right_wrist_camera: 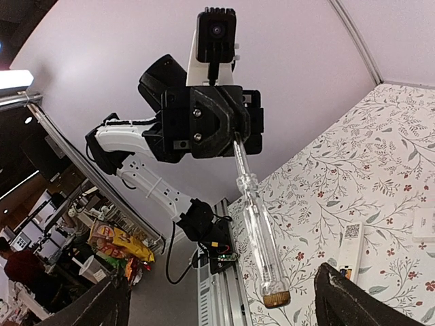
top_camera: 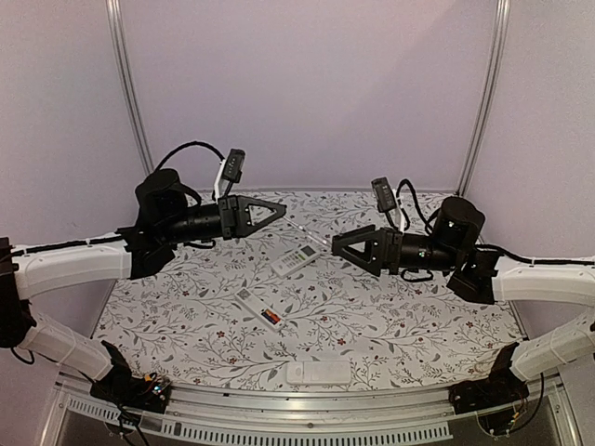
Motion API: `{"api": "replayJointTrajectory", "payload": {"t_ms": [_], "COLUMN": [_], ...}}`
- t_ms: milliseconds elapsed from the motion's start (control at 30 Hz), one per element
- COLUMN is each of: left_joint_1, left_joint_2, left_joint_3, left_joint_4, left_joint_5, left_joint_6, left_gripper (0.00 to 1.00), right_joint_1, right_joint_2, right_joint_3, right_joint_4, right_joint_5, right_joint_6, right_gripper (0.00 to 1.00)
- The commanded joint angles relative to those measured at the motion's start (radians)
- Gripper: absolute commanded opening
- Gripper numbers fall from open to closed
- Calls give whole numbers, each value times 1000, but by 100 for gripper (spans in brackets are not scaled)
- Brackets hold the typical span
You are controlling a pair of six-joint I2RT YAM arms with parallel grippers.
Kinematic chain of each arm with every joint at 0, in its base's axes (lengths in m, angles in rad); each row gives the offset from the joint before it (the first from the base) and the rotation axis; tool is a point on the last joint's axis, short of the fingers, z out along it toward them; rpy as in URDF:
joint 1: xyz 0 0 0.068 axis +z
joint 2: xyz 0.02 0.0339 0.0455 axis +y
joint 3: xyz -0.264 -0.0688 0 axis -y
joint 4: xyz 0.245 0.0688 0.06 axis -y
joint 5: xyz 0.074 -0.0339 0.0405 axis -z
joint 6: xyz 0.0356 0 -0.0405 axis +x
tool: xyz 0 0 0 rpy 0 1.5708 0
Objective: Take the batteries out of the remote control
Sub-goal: Pass from the right arm to the left, then pass from the left arm to the right
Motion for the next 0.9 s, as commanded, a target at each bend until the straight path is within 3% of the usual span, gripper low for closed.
{"api": "replayJointTrajectory", "payload": {"t_ms": [0,233,500,867], "left_joint_1": [-8,-13,-17,-20], "left_joint_2": [-9,-17,-62,-57], "left_joint_3": [-35,-80,-91,-95], "left_joint_4": [208,205,104,83], "left_joint_5": [-102,-141,-216,-199], "left_joint_6": [-189,-251,-253,-266], "left_gripper": [0,0,0,0], "right_joint_1": [7,54,55,58], "right_joint_2": [-17,25,67,125], "right_joint_3": [-35,-4,29,79], "right_joint_4": [93,118,112,109], "right_joint_5": [131,184,180,163], "right_joint_6": [48,40,1,-17], "right_gripper": [91,78,48,38]}}
